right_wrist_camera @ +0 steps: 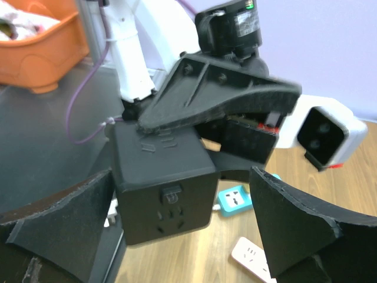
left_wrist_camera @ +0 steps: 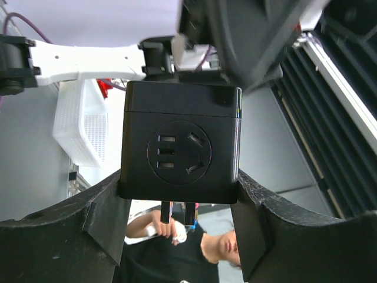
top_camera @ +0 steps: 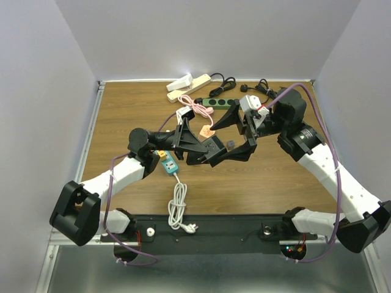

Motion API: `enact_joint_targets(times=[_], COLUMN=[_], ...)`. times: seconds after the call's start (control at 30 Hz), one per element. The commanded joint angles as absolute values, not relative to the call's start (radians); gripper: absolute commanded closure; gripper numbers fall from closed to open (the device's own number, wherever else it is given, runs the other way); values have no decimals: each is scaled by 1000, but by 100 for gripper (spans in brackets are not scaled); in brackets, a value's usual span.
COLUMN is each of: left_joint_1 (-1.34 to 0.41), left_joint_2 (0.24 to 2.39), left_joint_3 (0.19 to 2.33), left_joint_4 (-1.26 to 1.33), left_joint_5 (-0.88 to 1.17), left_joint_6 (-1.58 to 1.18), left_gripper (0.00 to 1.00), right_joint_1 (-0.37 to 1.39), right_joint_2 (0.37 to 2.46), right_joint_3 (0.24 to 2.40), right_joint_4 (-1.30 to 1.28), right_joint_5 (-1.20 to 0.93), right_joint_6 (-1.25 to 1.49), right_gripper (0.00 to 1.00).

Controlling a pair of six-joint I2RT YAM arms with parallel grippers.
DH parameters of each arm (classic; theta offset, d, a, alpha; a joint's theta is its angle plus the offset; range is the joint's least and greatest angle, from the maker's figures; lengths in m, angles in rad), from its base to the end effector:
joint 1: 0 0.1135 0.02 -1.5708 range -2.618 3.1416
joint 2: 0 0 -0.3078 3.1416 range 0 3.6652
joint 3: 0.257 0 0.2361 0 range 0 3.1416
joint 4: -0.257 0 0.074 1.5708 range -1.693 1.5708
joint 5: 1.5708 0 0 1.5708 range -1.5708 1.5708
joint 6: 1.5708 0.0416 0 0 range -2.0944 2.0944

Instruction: Insert the plug

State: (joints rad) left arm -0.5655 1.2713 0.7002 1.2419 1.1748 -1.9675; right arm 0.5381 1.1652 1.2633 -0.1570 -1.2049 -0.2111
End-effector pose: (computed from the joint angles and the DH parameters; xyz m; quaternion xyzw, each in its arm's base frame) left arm 0.1688 -0.1526 0.3906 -0.1478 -0.5985 0.7873 0.0054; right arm 0.1593 0.1403 0.4732 -0.5811 0.4157 0.4988 0.4906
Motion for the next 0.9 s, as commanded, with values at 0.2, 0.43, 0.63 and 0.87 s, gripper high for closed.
enact_joint_targets(times=[0.2,0.43,0.63,0.87], left_joint_1=[-586,-592,-600,-603], left_joint_2=[1192,1197,1201,1213], left_joint_3=[744,779,775,766], left_joint_4=[2085,2086,2086,2085], left_joint_5=[1167,1170,1164,1166], left_joint_6=[-1951,-1936,-1928,-1921], left_gripper=[100,100,100,100], right_joint_1=[543,545,554,560], right_joint_2=[1163,1186,1187,1193], right_joint_3=[1278,1269,1262,1252], right_joint_4=[-147,-140,-132,-130], right_joint_5=[-1120,-1272,-1336,-1377], right_joint_6=[-219,-184,-166,-150], right_gripper=[0,1,13,72])
